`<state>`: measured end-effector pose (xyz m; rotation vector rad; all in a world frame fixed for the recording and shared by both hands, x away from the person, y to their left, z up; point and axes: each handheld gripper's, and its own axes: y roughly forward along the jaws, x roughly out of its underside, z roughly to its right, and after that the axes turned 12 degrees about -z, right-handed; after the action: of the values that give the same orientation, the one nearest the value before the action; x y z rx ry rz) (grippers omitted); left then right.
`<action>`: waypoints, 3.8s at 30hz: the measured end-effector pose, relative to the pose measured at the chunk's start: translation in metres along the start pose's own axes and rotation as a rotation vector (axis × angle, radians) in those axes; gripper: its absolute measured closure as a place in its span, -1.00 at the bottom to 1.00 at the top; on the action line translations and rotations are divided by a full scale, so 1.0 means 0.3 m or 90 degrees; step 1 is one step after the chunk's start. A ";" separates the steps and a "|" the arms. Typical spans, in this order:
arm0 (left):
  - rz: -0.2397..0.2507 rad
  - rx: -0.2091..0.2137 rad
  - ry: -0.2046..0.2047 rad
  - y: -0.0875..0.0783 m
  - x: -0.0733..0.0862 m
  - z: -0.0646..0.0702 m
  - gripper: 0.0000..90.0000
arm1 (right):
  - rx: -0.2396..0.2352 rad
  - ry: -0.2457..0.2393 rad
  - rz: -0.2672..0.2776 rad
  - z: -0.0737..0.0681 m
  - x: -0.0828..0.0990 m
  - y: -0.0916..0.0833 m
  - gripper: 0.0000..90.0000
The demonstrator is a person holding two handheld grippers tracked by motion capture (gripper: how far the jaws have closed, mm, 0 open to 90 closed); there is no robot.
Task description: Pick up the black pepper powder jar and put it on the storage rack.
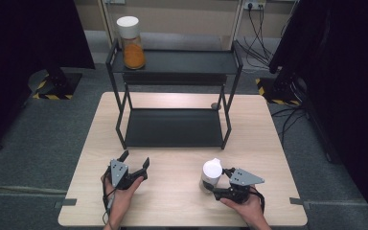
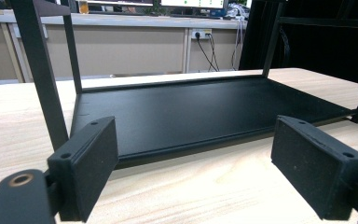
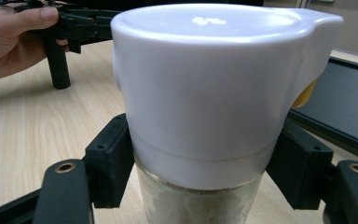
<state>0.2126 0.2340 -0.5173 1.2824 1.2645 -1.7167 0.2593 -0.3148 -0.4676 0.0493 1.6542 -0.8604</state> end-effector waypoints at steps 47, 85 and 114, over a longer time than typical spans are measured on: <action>0.002 -0.002 0.002 -0.001 0.002 0.002 -0.68 | 0.126 0.040 0.186 0.073 -0.186 -0.156 -0.32; 0.000 -0.002 -0.002 -0.001 0.000 0.002 -0.68 | 0.152 0.023 0.253 0.139 -0.428 -0.176 -0.32; -0.001 0.000 0.001 0.003 -0.002 0.004 -0.68 | 0.167 0.035 0.285 0.173 -0.623 -0.166 -0.32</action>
<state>0.2132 0.2324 -0.5170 1.2826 1.2663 -1.7169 0.3332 -0.3027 -0.2817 0.6067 1.4884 -0.7265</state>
